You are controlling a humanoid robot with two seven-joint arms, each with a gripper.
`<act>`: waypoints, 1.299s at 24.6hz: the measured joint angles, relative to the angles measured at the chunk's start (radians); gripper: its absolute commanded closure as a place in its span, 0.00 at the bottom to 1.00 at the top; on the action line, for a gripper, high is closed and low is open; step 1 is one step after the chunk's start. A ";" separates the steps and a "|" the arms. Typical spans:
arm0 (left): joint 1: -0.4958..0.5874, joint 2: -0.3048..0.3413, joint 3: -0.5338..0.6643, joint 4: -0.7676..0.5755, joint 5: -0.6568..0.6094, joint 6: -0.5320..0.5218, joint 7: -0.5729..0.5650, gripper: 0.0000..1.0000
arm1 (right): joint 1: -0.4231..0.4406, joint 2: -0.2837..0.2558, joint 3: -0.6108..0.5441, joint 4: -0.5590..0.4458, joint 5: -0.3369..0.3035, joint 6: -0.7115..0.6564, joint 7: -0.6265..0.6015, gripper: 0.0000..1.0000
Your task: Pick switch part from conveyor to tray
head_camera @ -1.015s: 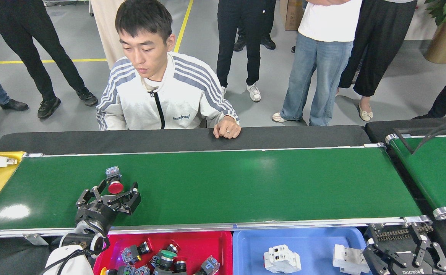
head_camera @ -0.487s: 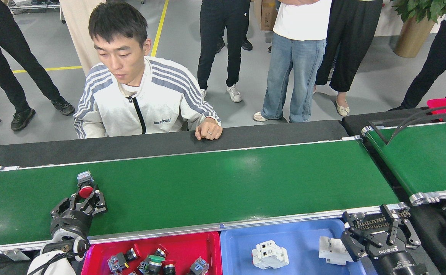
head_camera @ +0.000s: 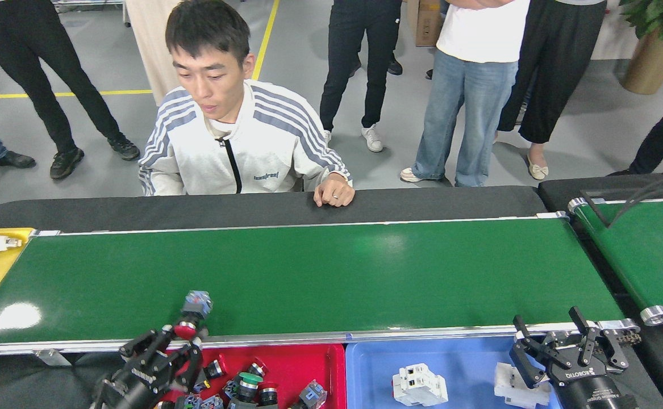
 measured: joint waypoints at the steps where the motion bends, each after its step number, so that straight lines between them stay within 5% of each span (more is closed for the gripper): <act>1: 0.002 -0.001 0.000 -0.002 0.001 -0.009 0.000 0.00 | 0.000 0.000 0.000 0.000 -0.005 0.001 0.000 0.01; 5: 0.028 -0.017 0.030 -0.006 0.005 -0.025 -0.003 0.00 | 0.002 0.000 -0.001 -0.005 -0.038 0.006 0.000 0.01; 15: 0.059 -0.089 0.465 0.013 0.007 0.030 0.006 0.00 | 0.046 0.008 0.006 -0.052 -0.043 0.059 0.000 0.02; 23: 0.074 -0.087 0.480 0.014 0.001 0.176 0.008 0.00 | 0.060 0.008 0.034 -0.054 -0.037 0.079 0.011 0.02; 32: 0.075 -0.065 0.446 0.013 -0.004 0.194 0.103 0.00 | 0.070 0.008 0.069 -0.054 -0.003 0.138 0.017 0.02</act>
